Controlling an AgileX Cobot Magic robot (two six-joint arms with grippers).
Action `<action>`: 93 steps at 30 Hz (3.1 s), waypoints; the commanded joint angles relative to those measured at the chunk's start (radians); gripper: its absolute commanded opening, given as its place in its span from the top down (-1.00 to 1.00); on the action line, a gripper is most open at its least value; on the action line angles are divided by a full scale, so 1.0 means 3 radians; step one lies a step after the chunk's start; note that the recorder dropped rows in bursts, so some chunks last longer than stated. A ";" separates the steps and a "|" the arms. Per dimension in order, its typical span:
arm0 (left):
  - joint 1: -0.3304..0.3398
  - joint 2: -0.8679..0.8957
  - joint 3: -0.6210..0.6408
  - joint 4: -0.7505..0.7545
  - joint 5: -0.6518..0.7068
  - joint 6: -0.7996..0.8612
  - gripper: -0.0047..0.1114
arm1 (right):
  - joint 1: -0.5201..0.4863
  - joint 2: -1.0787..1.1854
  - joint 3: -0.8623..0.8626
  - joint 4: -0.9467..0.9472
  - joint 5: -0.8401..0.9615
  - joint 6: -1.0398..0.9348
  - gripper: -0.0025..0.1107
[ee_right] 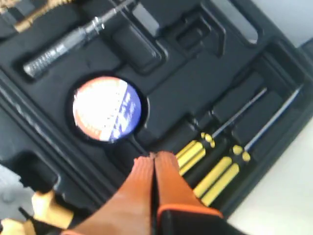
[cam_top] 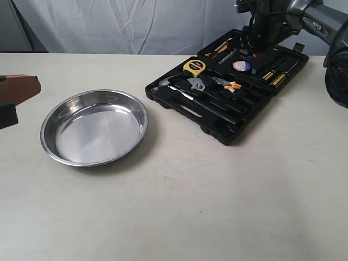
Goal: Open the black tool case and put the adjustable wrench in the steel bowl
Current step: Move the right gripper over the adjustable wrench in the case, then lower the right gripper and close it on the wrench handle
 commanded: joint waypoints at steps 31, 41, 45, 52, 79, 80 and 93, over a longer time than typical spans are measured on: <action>-0.0010 -0.0017 0.0022 -0.0017 0.0122 -0.0065 0.92 | 0.0437 -0.0270 -0.0025 0.1278 0.0799 -0.1861 0.29; -0.0010 -0.0017 0.0022 0.0000 0.0144 -0.0065 0.92 | 0.0437 0.0081 -0.0025 0.1075 0.0799 -0.1849 0.26; -0.0010 -0.0017 0.0022 0.0008 0.0135 -0.0065 0.92 | 0.0437 0.0081 -0.0025 0.1072 0.0799 -0.1849 0.26; -0.0010 -0.0017 0.0022 0.0008 0.0135 -0.0065 0.92 | 0.0437 0.0081 -0.0025 0.1092 0.0799 -0.1849 0.26; -0.0010 -0.0017 0.0022 0.0008 0.0135 -0.0065 0.92 | 0.0437 0.0310 -0.0025 0.1182 0.0572 -0.1845 0.26; -0.0010 -0.0017 0.0022 0.0008 0.0135 -0.0065 0.92 | 0.0437 0.0326 -0.0025 0.1182 0.0579 -0.1845 0.26; -0.0010 -0.0067 0.0022 0.0008 0.0045 -0.0065 0.92 | 0.0437 0.0230 -0.0031 0.1182 0.0650 -0.1845 0.96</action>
